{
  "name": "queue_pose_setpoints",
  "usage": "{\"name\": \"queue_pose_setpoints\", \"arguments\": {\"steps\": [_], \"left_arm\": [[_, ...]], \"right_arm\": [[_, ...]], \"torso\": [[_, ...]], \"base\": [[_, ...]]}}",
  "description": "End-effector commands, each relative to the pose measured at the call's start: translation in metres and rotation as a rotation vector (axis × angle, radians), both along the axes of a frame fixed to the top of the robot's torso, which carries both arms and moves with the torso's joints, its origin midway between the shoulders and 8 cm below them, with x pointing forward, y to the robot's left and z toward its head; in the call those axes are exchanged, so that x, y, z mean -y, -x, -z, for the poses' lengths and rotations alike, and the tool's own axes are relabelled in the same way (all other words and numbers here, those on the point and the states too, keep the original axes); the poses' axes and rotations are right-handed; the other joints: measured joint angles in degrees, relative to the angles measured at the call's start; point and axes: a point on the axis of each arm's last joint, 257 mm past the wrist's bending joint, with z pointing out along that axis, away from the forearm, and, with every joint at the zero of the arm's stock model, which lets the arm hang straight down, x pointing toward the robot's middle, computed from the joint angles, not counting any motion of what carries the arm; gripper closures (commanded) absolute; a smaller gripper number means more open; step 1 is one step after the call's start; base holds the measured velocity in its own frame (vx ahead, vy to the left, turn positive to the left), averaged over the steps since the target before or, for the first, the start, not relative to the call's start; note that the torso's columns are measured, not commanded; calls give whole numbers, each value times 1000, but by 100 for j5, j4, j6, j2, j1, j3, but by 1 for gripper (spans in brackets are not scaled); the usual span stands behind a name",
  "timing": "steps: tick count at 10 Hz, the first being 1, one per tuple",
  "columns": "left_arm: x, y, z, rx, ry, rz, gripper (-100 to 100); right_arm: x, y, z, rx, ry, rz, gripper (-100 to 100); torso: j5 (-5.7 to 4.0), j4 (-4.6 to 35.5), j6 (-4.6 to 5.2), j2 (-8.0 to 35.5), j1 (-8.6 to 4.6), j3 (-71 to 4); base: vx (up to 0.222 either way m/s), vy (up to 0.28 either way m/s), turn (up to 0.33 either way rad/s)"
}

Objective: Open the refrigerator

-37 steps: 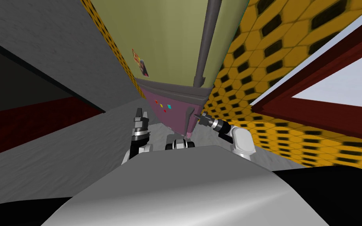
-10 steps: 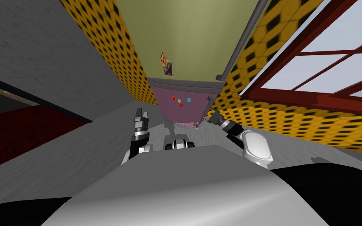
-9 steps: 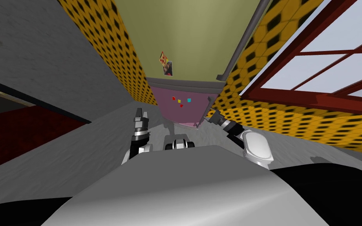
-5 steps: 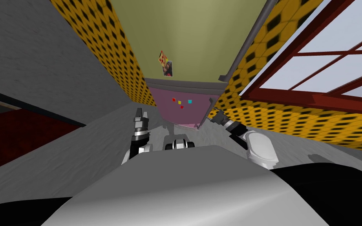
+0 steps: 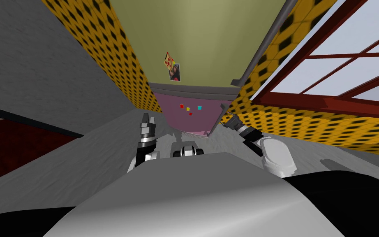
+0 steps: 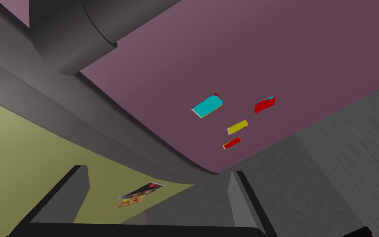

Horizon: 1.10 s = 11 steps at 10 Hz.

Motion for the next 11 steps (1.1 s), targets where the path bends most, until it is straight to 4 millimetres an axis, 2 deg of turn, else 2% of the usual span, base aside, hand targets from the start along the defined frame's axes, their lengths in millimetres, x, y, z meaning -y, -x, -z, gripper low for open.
{"name": "queue_pose_setpoints", "arguments": {"steps": [1,11], "left_arm": [[0,0,0,0,0,0,0],[0,0,0,0,0,0,0]], "right_arm": [[26,0,-3,-11,-60,58,-100],[110,3,-21,-11,-244,244,-100]], "torso": [[-1,0,0,2,-1,1],[-4,4,1,14,-13,8]], "base": [[108,68,-65],[91,57,-64]]}}
